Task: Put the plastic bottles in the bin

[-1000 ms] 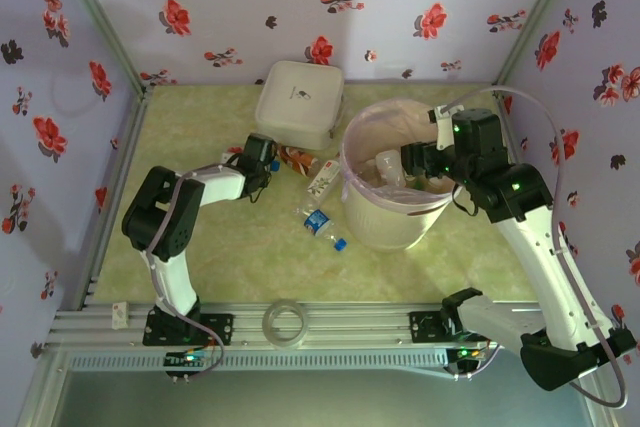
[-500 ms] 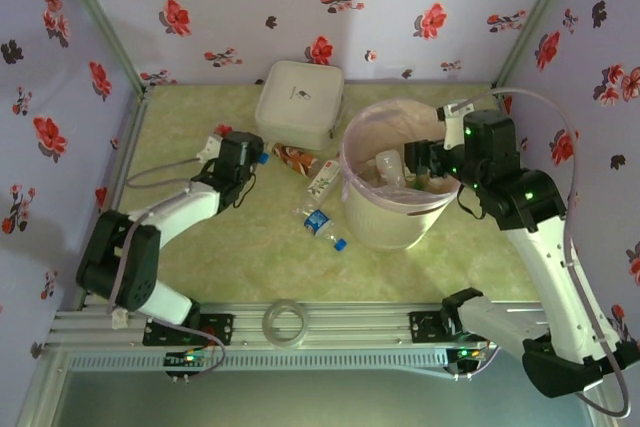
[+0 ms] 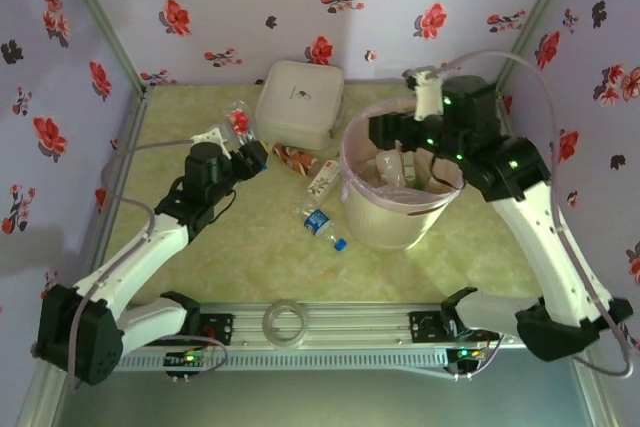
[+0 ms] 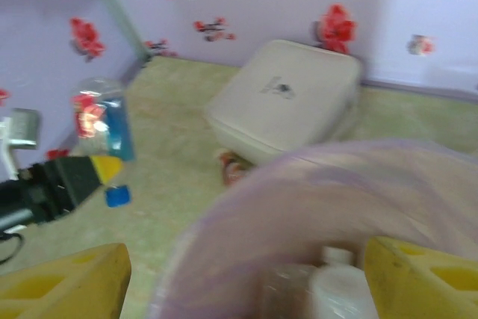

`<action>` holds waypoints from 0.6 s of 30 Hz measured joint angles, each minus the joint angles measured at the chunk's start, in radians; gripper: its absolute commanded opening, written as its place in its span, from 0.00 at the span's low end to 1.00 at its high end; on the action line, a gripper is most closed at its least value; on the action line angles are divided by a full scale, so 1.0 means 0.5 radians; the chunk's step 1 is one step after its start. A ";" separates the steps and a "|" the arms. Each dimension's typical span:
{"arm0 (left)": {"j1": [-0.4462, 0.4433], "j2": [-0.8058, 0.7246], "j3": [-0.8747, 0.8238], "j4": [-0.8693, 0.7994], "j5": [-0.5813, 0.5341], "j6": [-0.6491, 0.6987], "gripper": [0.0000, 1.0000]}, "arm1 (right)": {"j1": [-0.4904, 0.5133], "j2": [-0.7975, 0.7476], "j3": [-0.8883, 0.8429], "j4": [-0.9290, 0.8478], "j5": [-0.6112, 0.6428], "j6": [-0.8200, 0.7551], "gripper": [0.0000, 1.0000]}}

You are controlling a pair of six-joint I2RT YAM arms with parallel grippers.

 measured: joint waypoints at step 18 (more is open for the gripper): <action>-0.065 -0.301 -0.126 0.104 0.694 0.356 0.26 | 0.379 0.981 0.546 0.267 -0.464 0.159 0.99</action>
